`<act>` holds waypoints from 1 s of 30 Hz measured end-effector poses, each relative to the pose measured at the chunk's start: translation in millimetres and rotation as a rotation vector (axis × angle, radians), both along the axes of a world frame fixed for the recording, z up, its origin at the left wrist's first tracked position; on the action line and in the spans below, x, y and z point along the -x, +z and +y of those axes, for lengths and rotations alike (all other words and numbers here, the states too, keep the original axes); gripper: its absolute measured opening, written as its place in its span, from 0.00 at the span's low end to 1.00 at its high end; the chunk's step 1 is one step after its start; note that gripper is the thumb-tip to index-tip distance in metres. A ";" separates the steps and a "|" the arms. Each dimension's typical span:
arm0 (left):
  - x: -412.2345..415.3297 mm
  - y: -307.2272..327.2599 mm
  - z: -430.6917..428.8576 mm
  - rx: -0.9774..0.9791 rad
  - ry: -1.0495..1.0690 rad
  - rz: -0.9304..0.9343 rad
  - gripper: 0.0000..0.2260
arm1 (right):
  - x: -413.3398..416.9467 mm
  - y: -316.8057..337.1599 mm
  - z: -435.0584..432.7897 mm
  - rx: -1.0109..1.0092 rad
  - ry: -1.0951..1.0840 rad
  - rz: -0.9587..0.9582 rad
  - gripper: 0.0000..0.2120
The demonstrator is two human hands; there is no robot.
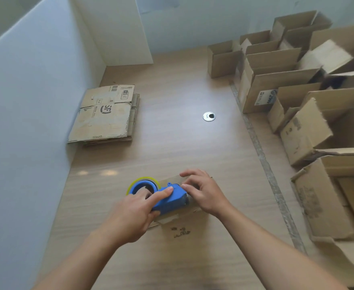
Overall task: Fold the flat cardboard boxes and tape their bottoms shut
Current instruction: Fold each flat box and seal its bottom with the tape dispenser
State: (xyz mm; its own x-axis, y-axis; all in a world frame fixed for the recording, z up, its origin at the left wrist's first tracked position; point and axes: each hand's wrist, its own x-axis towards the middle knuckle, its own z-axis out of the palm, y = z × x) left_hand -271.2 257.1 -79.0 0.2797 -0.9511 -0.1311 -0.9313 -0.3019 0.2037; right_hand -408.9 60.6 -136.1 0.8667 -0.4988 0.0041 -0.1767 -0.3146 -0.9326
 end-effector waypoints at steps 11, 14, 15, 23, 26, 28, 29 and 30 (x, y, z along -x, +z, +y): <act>6.6 9.5 -17.4 -0.130 0.039 0.018 0.31 | 34.4 13.0 -5.6 -0.316 -0.300 -0.104 0.09; 4.1 9.7 -19.1 -0.154 0.053 0.005 0.29 | 61.5 10.1 -33.8 -0.419 -0.446 -0.145 0.09; 3.6 9.7 -19.9 -0.165 0.052 0.003 0.29 | 68.9 8.5 -42.3 -0.490 -0.490 -0.170 0.10; 2.9 11.2 -21.2 -0.194 0.061 0.039 0.29 | 53.4 7.8 -48.3 -0.743 -0.474 -0.013 0.11; 2.1 11.4 -22.2 -0.180 0.056 0.050 0.29 | 50.6 -0.9 -44.5 -0.767 -0.521 0.049 0.13; 2.4 10.7 -22.9 -0.177 0.056 0.059 0.30 | 47.6 -6.2 -42.1 -0.772 -0.546 0.086 0.12; 2.7 10.6 -23.1 -0.178 0.053 0.060 0.30 | 45.5 -8.5 -40.9 -0.763 -0.559 0.100 0.12; 2.7 10.4 -23.2 -0.177 0.048 0.060 0.31 | 43.3 -10.6 -39.7 -0.749 -0.572 0.115 0.11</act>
State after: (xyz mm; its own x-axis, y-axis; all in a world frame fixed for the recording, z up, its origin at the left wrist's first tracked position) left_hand -273.9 233.9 -68.6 0.3104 -0.8976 -0.3131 -0.9029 -0.3814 0.1982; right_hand -452.2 20.9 -146.7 0.4658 -0.6859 -0.5591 -0.2217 0.5212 -0.8241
